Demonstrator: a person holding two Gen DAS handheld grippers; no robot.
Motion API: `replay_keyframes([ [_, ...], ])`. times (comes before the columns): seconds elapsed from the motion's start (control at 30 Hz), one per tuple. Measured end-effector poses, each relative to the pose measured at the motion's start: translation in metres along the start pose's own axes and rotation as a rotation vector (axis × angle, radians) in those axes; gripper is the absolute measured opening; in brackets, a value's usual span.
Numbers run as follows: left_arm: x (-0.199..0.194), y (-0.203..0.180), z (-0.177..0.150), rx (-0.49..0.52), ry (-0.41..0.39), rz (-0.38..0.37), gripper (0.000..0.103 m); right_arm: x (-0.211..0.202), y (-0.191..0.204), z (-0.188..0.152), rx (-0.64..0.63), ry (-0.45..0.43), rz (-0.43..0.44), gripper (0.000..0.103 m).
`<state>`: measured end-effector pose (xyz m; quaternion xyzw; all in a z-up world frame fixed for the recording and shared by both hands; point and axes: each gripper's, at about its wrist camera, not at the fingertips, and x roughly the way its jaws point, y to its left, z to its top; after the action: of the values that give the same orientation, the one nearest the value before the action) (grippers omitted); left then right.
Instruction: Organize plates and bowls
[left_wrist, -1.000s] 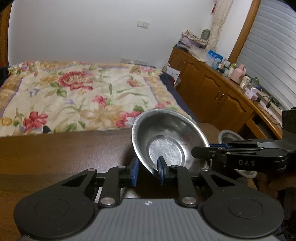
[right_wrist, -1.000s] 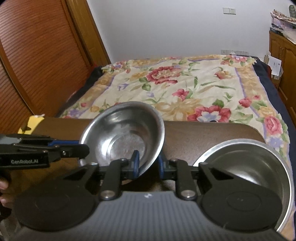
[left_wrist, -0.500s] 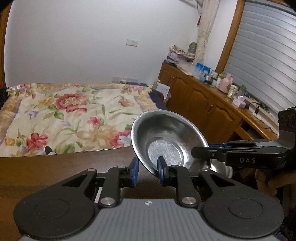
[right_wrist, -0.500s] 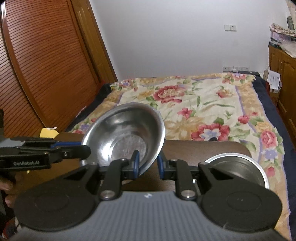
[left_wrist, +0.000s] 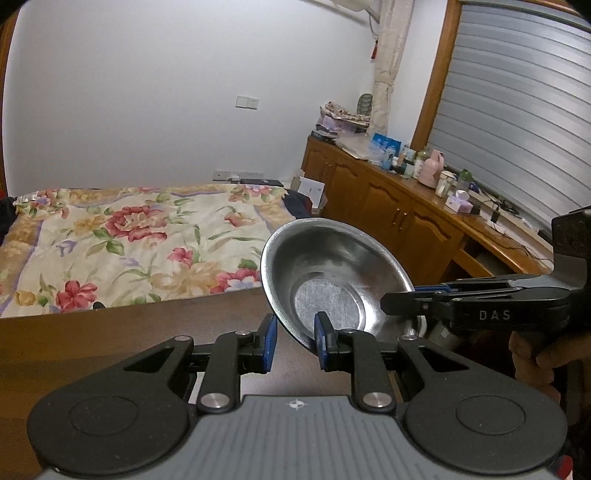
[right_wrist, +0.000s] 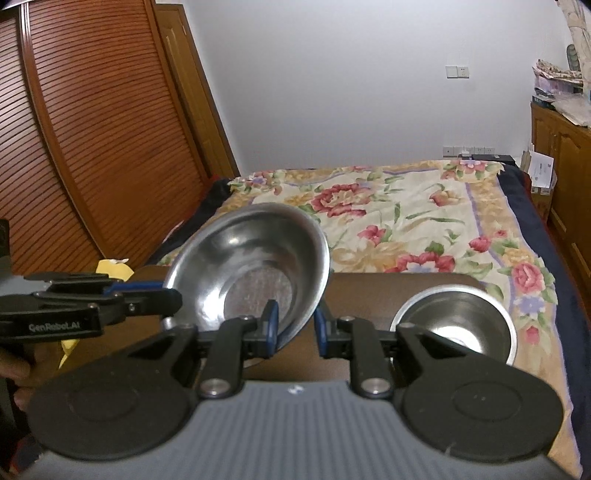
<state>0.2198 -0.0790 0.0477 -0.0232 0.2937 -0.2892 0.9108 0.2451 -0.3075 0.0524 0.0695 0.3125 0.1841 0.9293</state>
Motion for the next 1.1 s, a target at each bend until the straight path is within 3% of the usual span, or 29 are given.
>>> replay_keyframes([
  [1.1, -0.056, -0.025, -0.085, 0.028, 0.017, -0.016, 0.024, -0.037, 0.023, -0.082, 0.040, 0.017, 0.054, 0.023],
])
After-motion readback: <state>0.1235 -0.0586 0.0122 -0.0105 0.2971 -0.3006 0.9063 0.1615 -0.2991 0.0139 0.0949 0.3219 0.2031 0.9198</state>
